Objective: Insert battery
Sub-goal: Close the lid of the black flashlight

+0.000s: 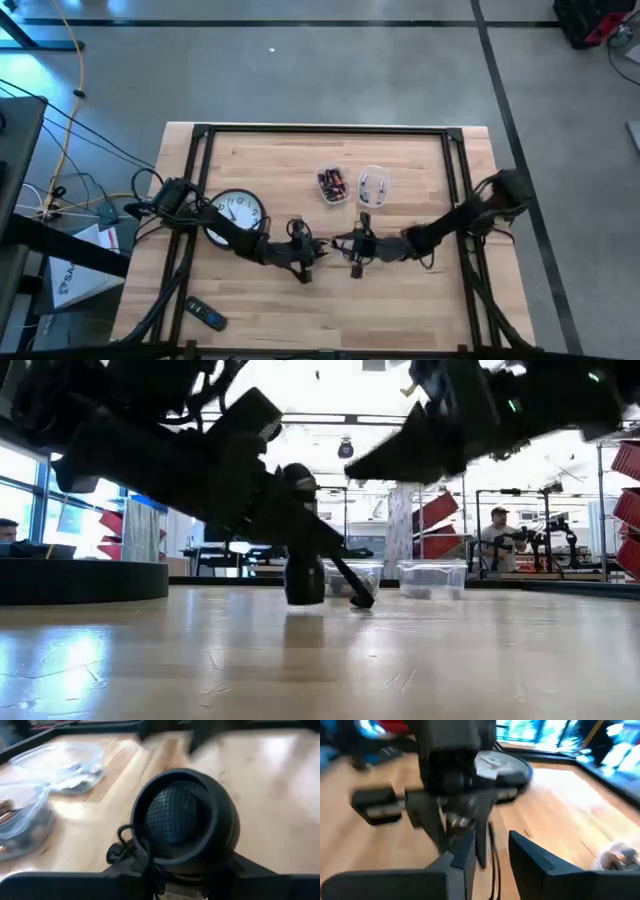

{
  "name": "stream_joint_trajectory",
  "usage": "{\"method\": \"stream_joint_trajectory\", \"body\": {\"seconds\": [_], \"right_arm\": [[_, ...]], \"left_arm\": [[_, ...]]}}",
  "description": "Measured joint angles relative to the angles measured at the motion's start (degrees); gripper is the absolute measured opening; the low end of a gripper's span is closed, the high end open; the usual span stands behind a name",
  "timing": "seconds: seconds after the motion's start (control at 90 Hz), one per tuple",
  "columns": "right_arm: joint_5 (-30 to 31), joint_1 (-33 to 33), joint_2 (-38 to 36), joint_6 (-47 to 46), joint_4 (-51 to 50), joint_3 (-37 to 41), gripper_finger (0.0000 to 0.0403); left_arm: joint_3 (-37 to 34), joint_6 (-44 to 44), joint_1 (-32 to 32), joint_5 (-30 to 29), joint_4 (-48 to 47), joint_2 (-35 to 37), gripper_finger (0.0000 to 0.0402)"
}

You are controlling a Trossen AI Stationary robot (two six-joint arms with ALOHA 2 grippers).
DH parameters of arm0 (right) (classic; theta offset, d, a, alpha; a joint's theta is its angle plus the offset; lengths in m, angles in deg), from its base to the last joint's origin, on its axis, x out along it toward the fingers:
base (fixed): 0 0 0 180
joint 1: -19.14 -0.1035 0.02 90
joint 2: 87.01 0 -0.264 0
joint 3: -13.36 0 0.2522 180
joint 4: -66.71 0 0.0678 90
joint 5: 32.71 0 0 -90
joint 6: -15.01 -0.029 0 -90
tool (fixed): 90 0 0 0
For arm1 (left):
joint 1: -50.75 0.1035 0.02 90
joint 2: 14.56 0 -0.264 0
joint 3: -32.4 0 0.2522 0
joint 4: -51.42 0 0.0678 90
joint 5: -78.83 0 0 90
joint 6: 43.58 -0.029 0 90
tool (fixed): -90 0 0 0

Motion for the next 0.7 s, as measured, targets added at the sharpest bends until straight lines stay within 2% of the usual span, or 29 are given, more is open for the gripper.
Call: {"method": "stream_joint_trajectory", "body": {"seconds": [0.089,0.2,0.3,0.433,0.567,0.7], "right_arm": [[-7.2,3.3,-2.8,-3.5,-2.1,0.0,0.0123],[-10.4,5.6,-2.9,-7.9,-3.4,0.0,0.0160],[-11.3,5.7,-1.2,-9.7,-6.3,-2.5,0.0191],[-10.6,5.2,0.8,-10.3,-18.7,-10.5,0.0220],[-9.3,6.8,2.1,-13.9,-33.2,-18.1,0.0229],[-12.5,8.4,2.5,-17.1,-36.9,-21.8,0.0228]], "left_arm": [[-0.6,-0.5,0.4,0.3,0.4,0.0,0.0099],[-0.6,-0.3,1.2,0.5,-0.1,0.0,0.0099],[-0.6,1.1,1.9,0.5,-1.3,-0.1,0.0099],[-0.6,1.5,2.7,0.8,-1.7,-0.1,0.0099],[-0.6,1.8,2.9,0.7,-1.9,-0.1,0.0099],[-0.6,1.7,2.9,-0.1,-2.2,-0.1,0.0099]]}}
